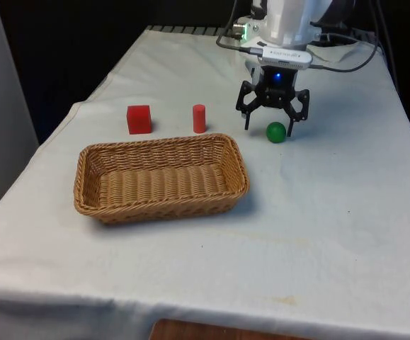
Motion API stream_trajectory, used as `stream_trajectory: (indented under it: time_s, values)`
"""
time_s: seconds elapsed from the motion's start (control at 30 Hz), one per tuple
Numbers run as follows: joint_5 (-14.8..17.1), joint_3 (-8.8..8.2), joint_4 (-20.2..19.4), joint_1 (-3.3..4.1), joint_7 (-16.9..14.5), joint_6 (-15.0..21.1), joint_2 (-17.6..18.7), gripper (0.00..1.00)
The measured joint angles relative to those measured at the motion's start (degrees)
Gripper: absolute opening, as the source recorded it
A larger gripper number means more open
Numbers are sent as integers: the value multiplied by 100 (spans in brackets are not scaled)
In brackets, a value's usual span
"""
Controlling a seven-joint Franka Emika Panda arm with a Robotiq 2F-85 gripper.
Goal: Pick up the object to the left of the cylinder and place it into the basket.
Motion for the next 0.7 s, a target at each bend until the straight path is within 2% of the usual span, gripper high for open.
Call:
stream_trajectory:
  time_s: [0.33,0.4,0.43,0.47,0.53,0.63,0.67,0.7]
  values:
    - [0,0,6,-6,0,0,34,100]
    - [0,0,11,-6,0,0,40,97]
    - [0,0,11,0,0,0,40,89]
    - [0,0,11,0,0,0,40,68]
    - [0,0,17,0,0,0,40,40]
    - [0,0,17,0,0,0,40,7]
    - [0,0,17,0,0,0,40,7]
    - [0,0,17,0,0,0,40,0]
